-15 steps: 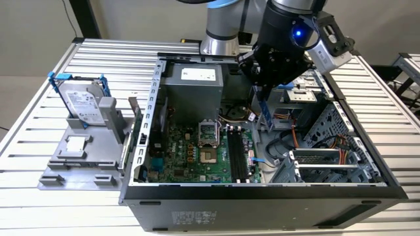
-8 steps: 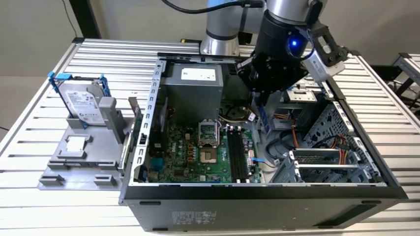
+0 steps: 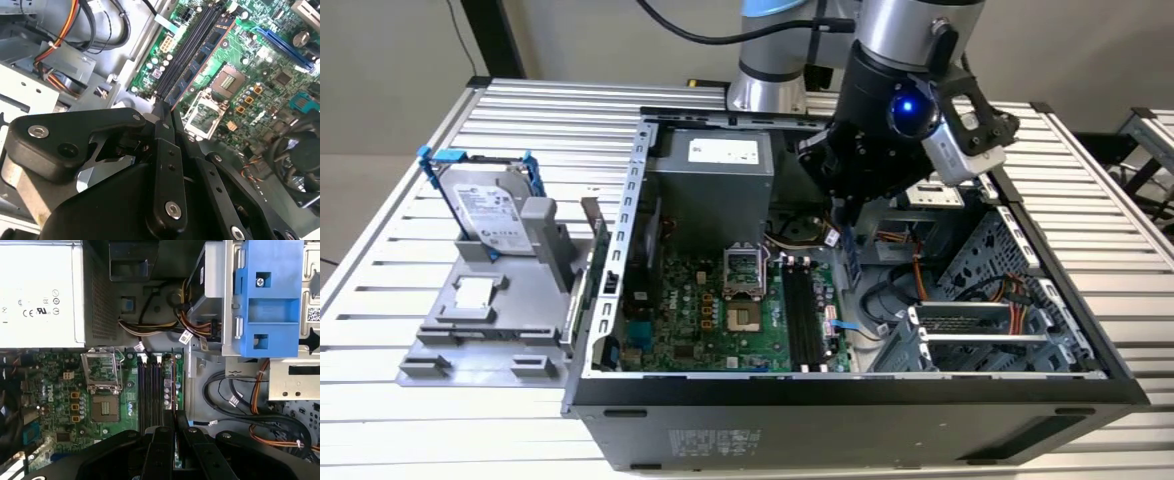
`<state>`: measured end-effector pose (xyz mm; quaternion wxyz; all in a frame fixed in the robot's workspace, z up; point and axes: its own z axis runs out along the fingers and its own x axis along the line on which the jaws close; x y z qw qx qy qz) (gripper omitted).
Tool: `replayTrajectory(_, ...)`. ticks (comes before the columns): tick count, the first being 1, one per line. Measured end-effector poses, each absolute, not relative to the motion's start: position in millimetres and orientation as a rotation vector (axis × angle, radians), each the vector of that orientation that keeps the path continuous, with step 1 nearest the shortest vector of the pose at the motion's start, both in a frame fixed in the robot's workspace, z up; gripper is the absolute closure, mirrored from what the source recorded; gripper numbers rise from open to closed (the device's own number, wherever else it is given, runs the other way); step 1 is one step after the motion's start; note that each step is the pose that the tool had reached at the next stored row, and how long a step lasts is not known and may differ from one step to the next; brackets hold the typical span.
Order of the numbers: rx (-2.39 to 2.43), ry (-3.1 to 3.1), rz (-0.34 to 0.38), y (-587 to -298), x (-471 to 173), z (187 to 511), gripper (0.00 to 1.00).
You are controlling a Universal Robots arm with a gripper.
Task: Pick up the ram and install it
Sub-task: 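Insert the ram into the slot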
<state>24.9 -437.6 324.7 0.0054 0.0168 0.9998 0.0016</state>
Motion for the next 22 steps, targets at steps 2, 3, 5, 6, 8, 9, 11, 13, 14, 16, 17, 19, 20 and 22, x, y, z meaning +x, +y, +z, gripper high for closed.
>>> replayTrajectory(2,0.064,3.130,0.004,-437.6,25.0,321.1,1.00)
replayTrajectory(3,0.067,3.130,0.003,-437.6,25.1,319.2,1.00)
replayTrajectory(5,0.069,3.130,0.002,-437.6,25.1,315.7,1.00)
replayTrajectory(6,0.070,3.130,0.002,-437.6,25.1,313.8,1.00)
replayTrajectory(8,0.071,3.130,0.002,-437.6,25.0,310.2,1.00)
replayTrajectory(9,0.072,3.130,0.002,-437.6,25.0,308.3,1.00)
replayTrajectory(11,0.073,3.130,0.002,-437.6,25.0,304.7,1.00)
replayTrajectory(13,0.073,3.130,0.002,-437.6,25.0,301.0,1.00)
replayTrajectory(14,0.073,3.130,0.002,-437.7,25.0,299.3,1.00)
replayTrajectory(16,0.073,3.130,0.002,-437.7,25.0,295.5,1.00)
replayTrajectory(17,0.073,3.130,0.002,-437.8,25.0,293.8,1.00)
replayTrajectory(19,0.073,3.130,0.002,-437.8,25.0,290.2,1.00)
replayTrajectory(20,0.073,3.130,0.002,-437.9,25.0,288.4,1.00)
replayTrajectory(22,0.073,3.130,0.002,-438.4,25.0,284.7,1.00)
